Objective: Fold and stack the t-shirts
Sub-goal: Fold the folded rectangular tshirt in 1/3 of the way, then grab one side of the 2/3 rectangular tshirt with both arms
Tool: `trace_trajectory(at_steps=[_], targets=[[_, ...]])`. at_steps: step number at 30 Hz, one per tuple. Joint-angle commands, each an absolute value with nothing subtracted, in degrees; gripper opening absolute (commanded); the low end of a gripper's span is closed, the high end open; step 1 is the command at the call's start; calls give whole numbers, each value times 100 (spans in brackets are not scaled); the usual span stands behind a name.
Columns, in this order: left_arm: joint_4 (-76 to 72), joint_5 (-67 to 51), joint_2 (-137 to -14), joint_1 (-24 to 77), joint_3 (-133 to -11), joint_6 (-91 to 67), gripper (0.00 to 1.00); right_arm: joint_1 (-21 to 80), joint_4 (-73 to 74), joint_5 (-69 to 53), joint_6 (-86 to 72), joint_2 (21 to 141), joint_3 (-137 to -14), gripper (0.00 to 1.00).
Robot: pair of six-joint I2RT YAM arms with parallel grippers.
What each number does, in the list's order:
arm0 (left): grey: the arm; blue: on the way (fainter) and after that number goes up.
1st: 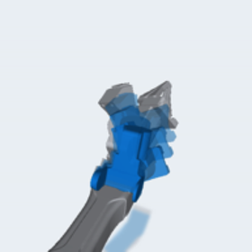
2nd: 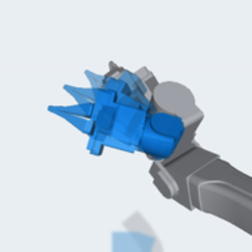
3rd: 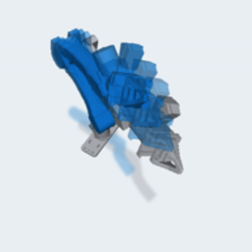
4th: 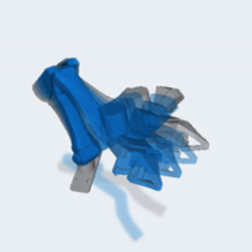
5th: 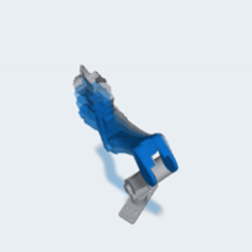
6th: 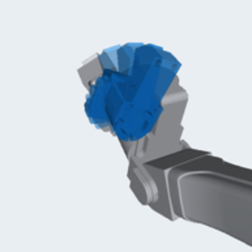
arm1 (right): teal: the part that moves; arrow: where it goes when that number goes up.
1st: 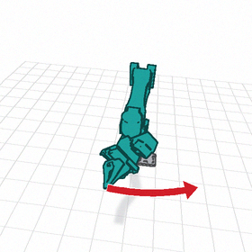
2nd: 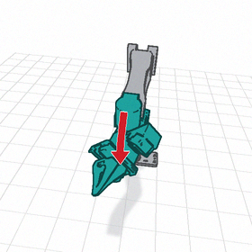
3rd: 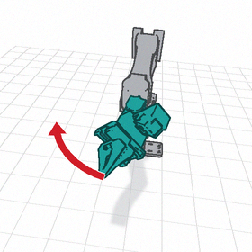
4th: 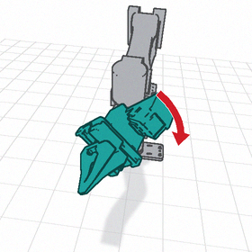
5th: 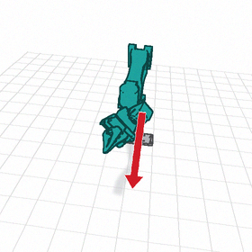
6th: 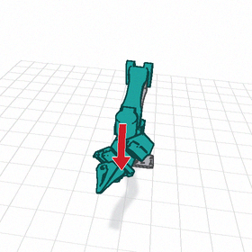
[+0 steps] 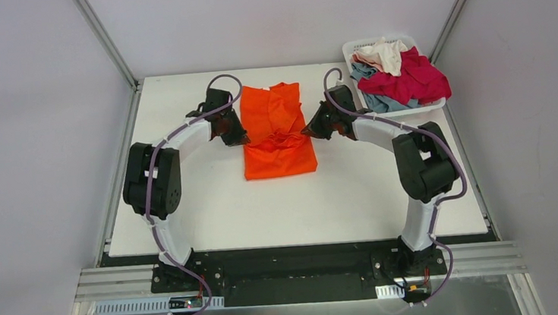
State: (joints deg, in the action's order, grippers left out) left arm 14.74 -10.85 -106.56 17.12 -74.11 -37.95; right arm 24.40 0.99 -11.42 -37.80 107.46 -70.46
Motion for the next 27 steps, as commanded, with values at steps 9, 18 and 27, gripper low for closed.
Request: trace_trajectory(at_steps=[9, 18, 27], targets=[[1402, -1310, -10649, 1556, -7735, -3655, 59, 2336, 175, -845, -3879, 10862, -7459, 38], [1426, -1271, -9578, 1556, -7033, -3816, 99, 2403, 663, -135, -3542, 9688, -6883, 99], [1439, -1481, -8606, 1748, -5462, -4243, 99, 2608, 455, -1488, -3126, 8801, -5795, 99]])
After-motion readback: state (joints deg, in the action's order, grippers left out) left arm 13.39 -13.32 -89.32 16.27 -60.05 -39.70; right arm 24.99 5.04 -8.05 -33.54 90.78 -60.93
